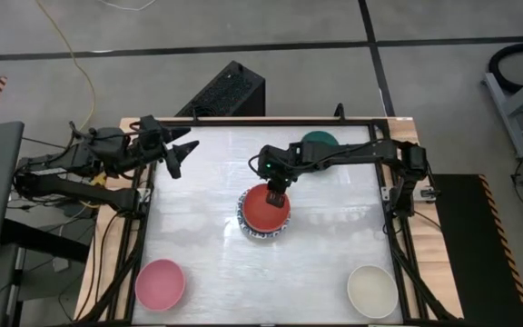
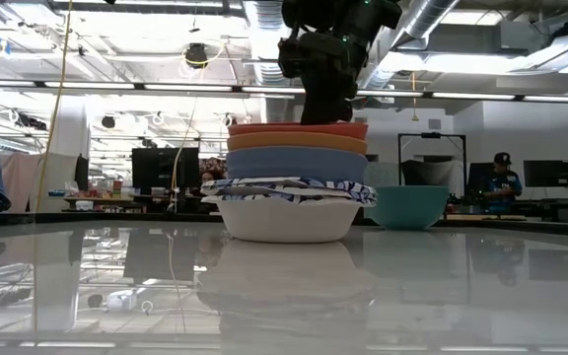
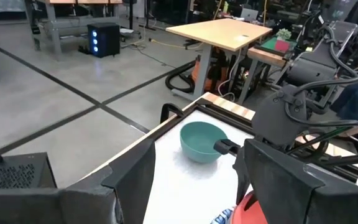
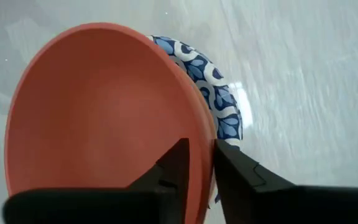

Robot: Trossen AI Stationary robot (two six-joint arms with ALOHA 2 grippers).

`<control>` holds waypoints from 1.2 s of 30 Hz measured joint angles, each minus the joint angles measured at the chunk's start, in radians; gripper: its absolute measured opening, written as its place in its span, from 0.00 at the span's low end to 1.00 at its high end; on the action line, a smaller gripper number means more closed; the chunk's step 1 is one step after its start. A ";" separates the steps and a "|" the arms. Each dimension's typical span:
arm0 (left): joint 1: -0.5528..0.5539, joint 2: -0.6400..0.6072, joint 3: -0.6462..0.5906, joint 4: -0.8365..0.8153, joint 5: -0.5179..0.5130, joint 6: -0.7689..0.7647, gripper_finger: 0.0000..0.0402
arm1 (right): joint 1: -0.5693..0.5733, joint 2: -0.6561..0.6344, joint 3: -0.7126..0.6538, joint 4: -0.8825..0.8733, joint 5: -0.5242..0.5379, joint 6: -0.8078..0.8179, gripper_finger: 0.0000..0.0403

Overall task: Nest bowls inside each other
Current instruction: Stack the orange bowl on top of the brown bowl, then stack the green bowl on top of the orange bowl

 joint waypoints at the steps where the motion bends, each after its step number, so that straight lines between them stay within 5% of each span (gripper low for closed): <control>1: 0.000 0.000 0.000 0.000 0.000 0.000 0.58 | 0.000 0.000 0.000 0.000 0.000 0.000 0.24; 14: 0.000 0.000 0.000 -0.021 0.052 0.010 0.58 | -0.062 -0.107 0.001 0.063 -0.058 -0.023 0.41; 21: 0.000 0.000 0.000 -0.059 0.052 0.003 0.58 | -0.075 -0.101 0.002 0.106 -0.257 -0.085 0.21; 29: 0.000 0.000 0.000 -0.060 0.052 0.000 0.58 | -0.087 -0.031 0.000 0.092 -0.261 -0.128 0.07; 36: 0.000 0.000 0.000 -0.091 0.053 -0.020 0.58 | -0.122 -0.032 0.000 0.080 -0.259 -0.149 0.04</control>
